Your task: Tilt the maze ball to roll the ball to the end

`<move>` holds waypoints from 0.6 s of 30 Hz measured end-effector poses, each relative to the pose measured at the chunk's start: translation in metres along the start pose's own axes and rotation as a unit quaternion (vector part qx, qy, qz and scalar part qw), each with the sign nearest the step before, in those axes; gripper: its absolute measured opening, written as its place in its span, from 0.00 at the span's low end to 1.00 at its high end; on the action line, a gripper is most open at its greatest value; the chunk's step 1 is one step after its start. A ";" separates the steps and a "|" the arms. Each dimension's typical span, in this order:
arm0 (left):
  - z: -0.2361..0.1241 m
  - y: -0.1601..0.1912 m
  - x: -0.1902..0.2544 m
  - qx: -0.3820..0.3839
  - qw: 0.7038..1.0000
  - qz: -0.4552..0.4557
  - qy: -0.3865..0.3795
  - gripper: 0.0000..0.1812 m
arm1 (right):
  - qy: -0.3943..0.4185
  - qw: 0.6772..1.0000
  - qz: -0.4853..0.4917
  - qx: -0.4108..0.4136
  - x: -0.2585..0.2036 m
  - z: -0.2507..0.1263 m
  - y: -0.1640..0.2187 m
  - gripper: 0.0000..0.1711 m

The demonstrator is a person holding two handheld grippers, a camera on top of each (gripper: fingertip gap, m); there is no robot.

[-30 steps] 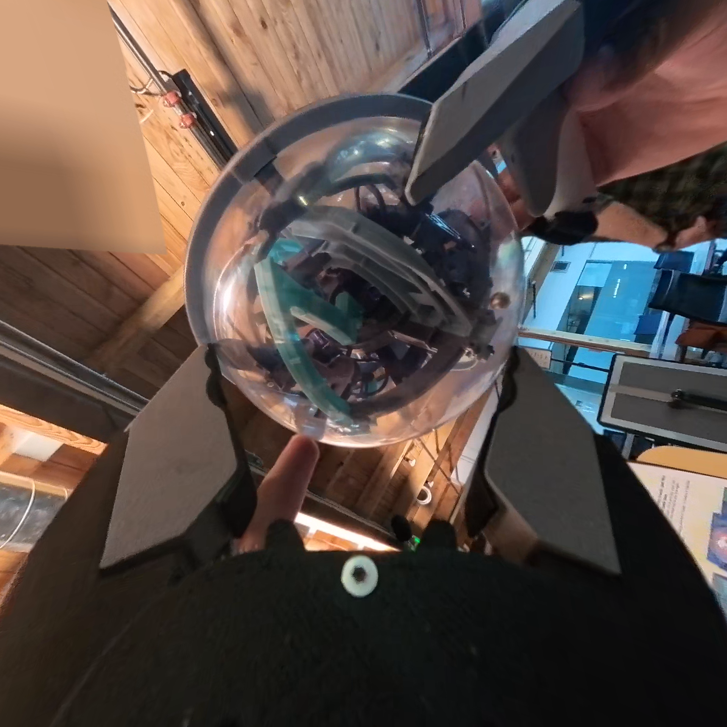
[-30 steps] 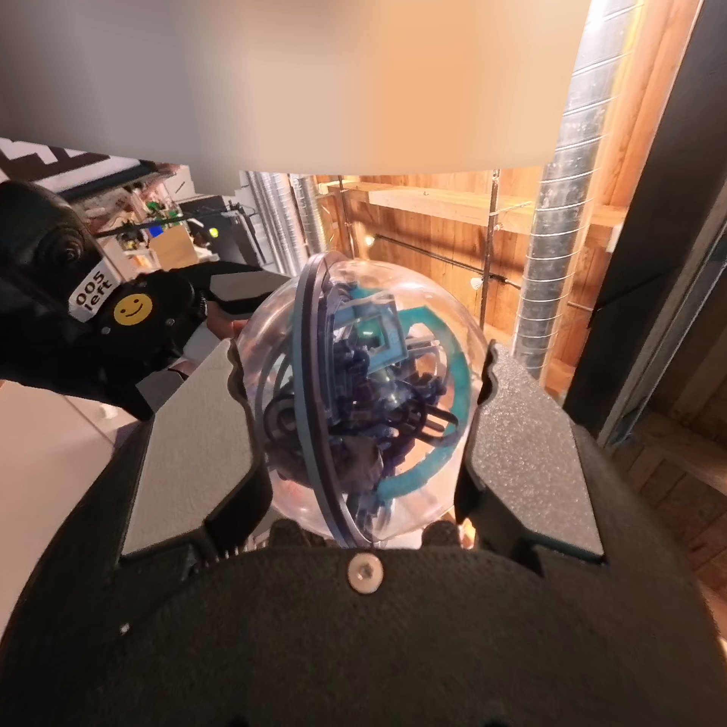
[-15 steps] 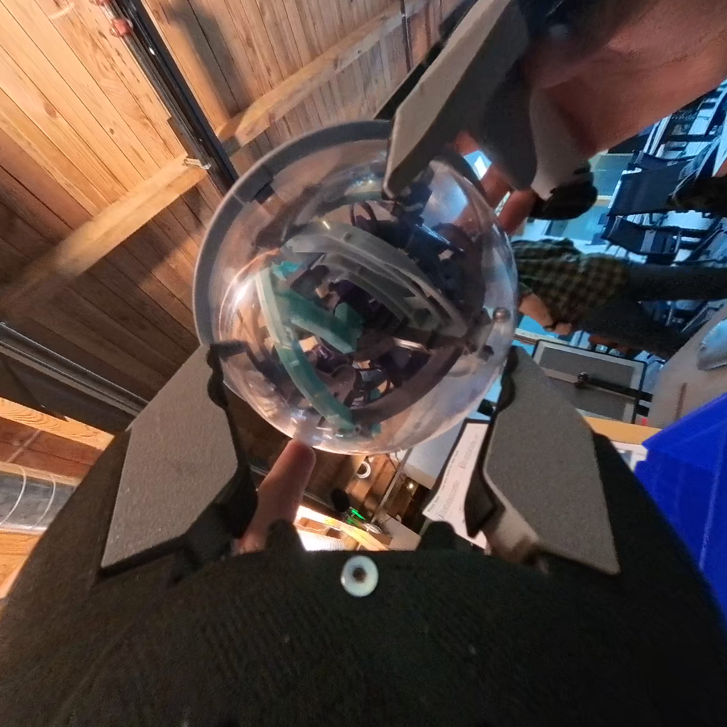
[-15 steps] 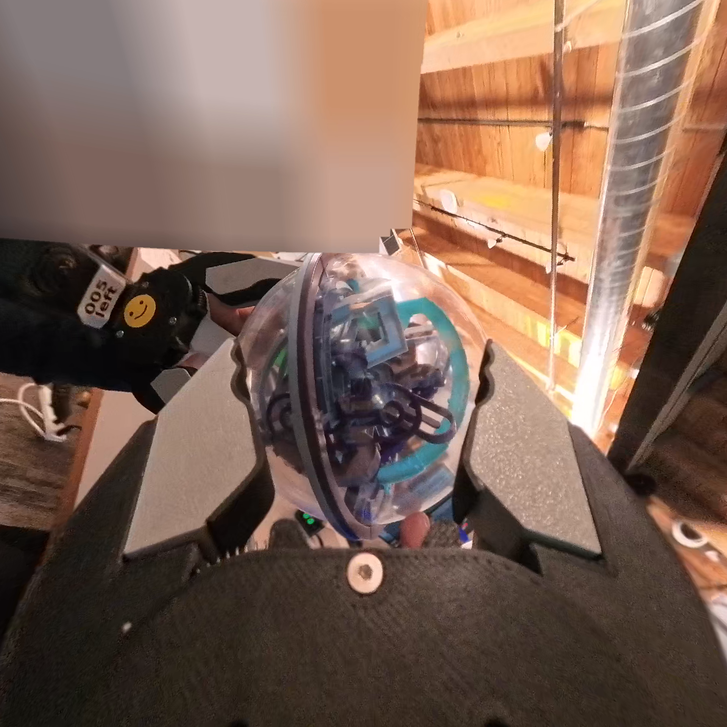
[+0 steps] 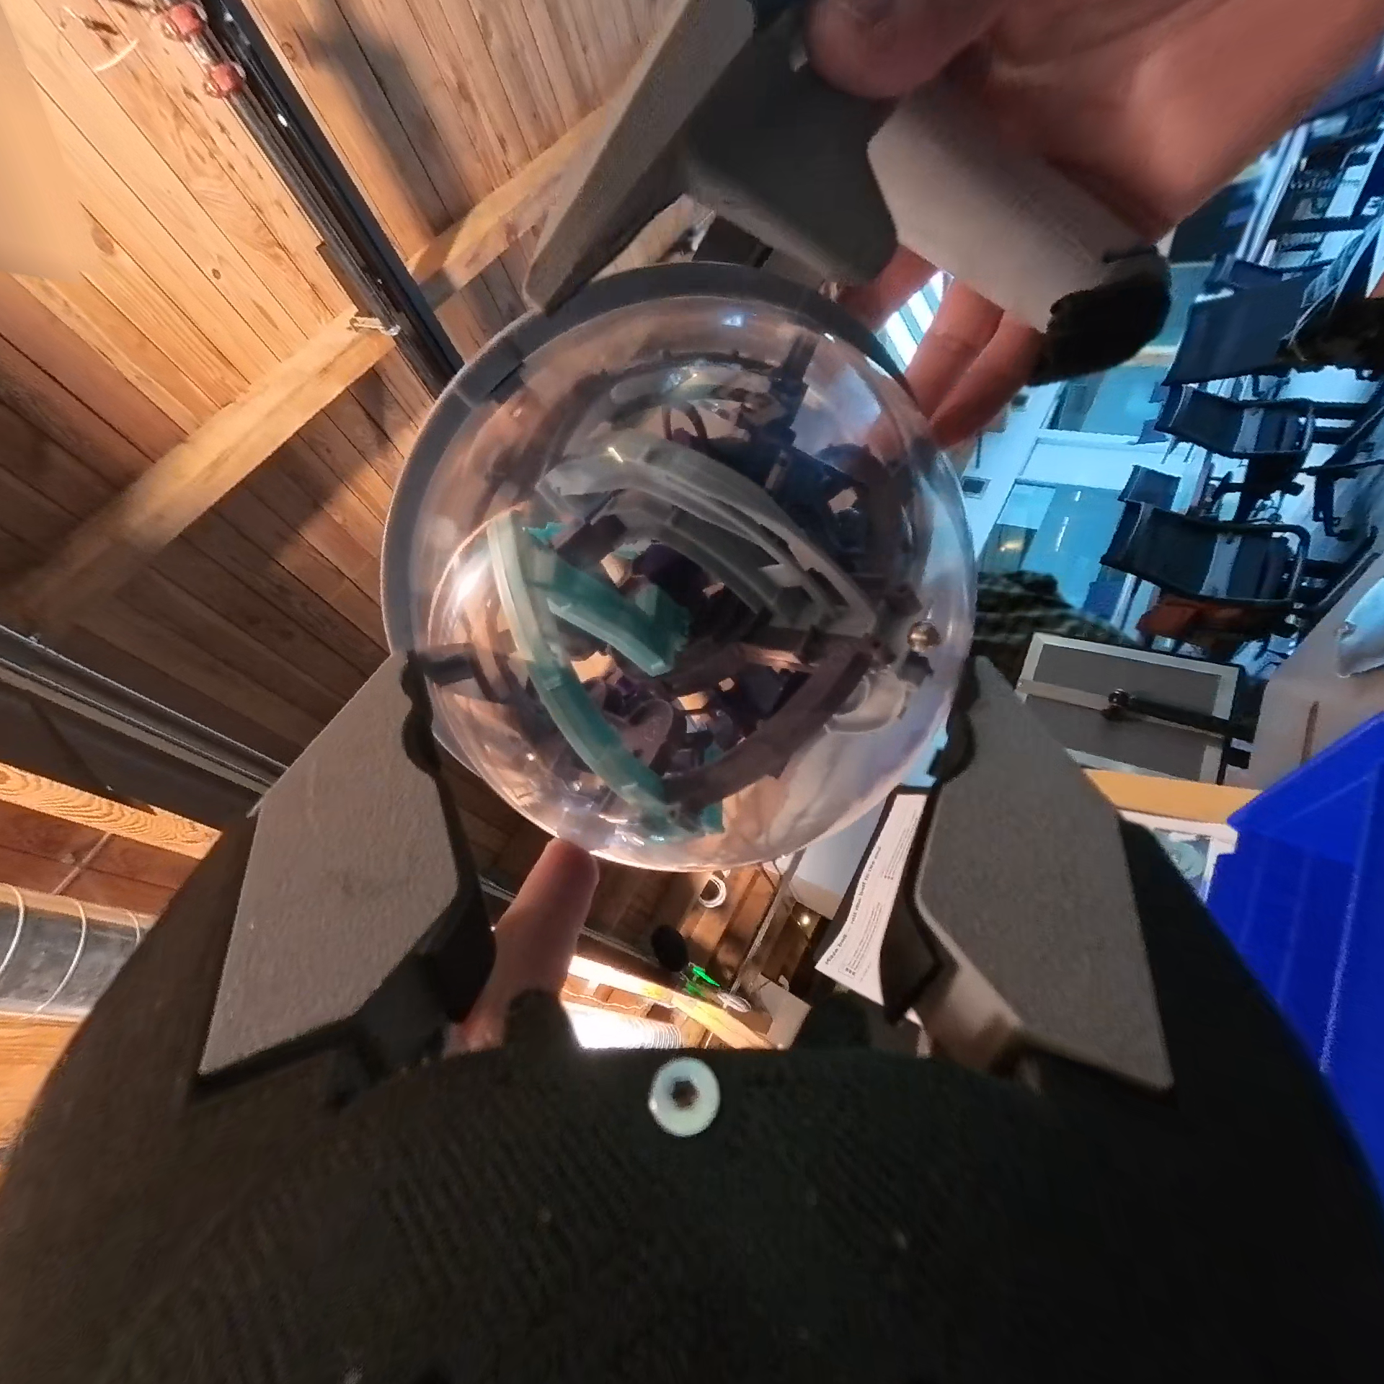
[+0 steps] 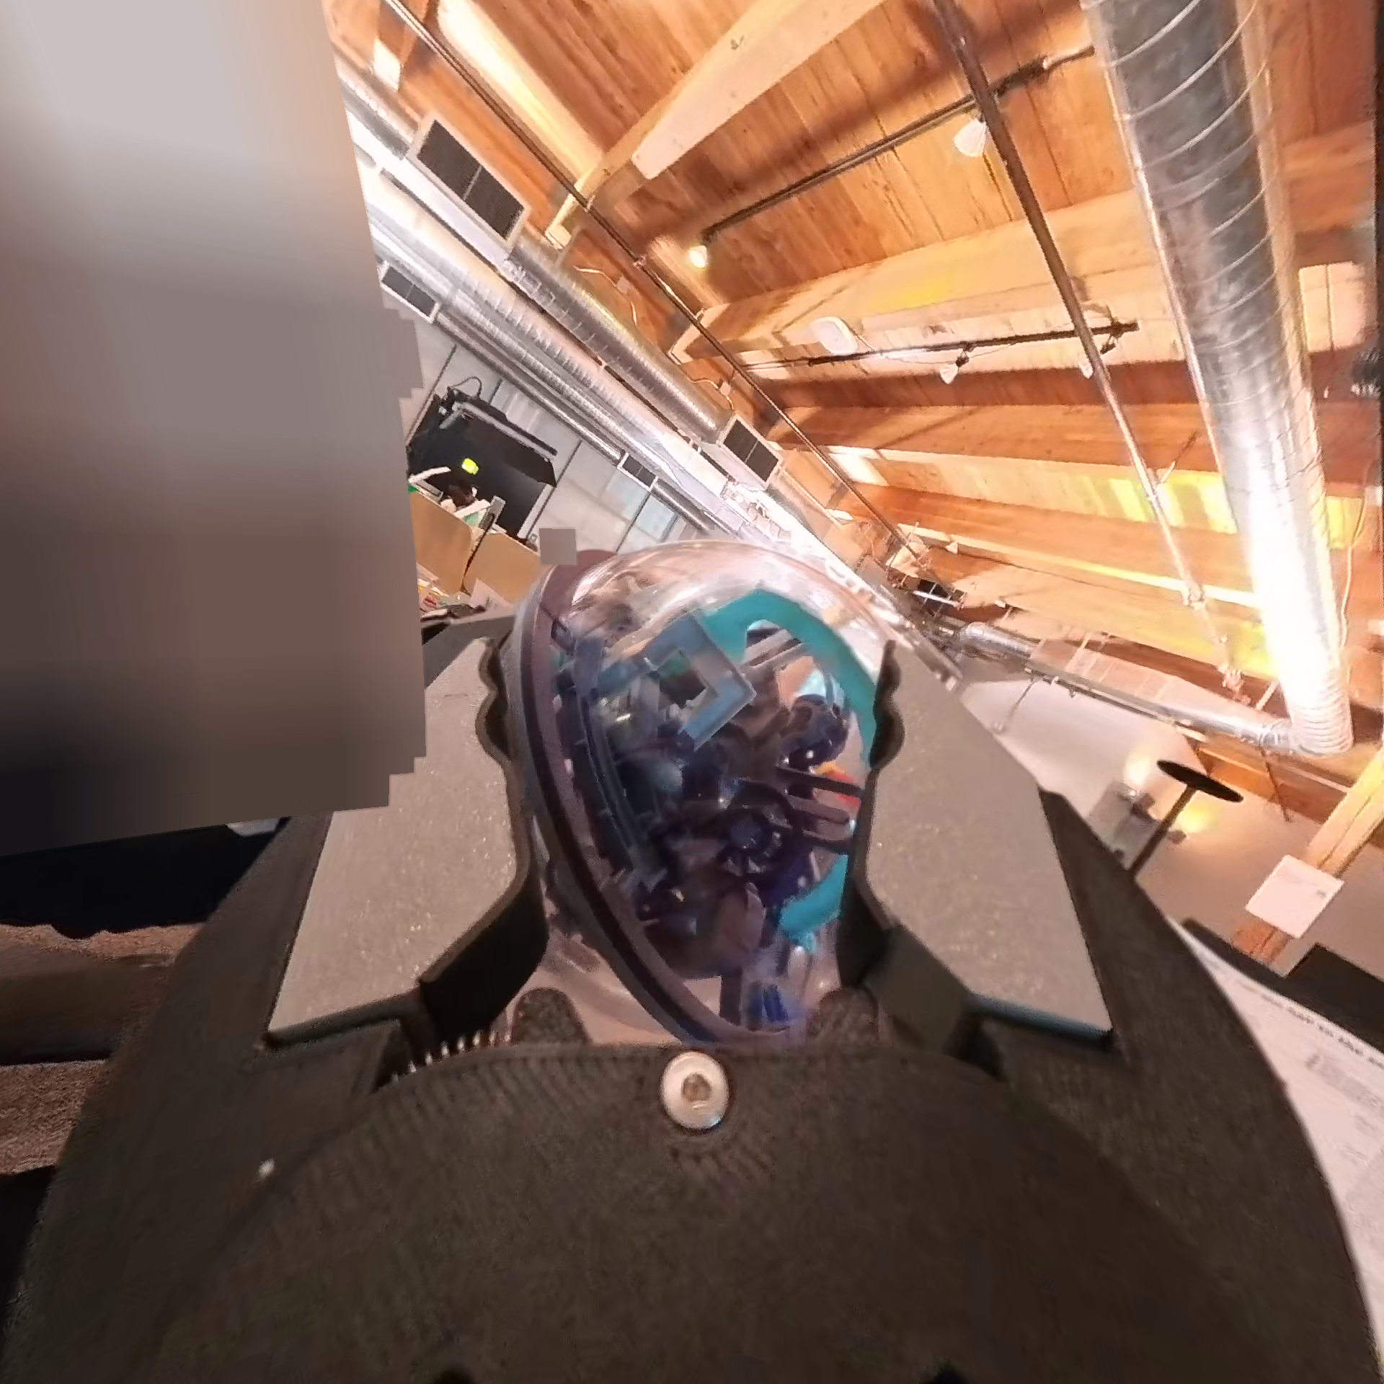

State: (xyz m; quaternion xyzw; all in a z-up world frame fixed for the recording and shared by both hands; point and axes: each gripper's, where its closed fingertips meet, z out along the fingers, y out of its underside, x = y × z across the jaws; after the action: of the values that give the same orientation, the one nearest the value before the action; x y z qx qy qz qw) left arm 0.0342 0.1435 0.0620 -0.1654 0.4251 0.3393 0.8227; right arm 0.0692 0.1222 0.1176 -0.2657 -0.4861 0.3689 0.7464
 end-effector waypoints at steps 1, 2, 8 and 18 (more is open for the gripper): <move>0.000 0.000 0.000 -0.001 1.000 0.000 -0.001 0.73 | 0.004 1.000 0.007 -0.007 0.001 0.001 0.000 0.55; -0.001 0.001 0.002 -0.003 1.000 0.004 0.000 0.73 | 0.009 1.000 0.013 -0.019 0.003 0.001 0.002 0.55; -0.002 0.003 0.018 -0.009 1.000 0.020 0.012 0.73 | 0.059 0.994 0.037 -0.090 0.012 0.004 0.028 0.63; -0.011 0.016 0.037 -0.028 0.998 -0.039 0.049 0.75 | 0.070 0.997 -0.022 -0.018 0.004 -0.006 0.057 0.60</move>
State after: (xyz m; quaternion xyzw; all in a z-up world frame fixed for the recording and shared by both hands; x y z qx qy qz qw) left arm 0.0314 0.1637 0.0261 -0.2212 0.4484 0.3105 0.8085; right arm 0.0591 0.1587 0.0743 -0.2932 -0.4449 0.3239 0.7818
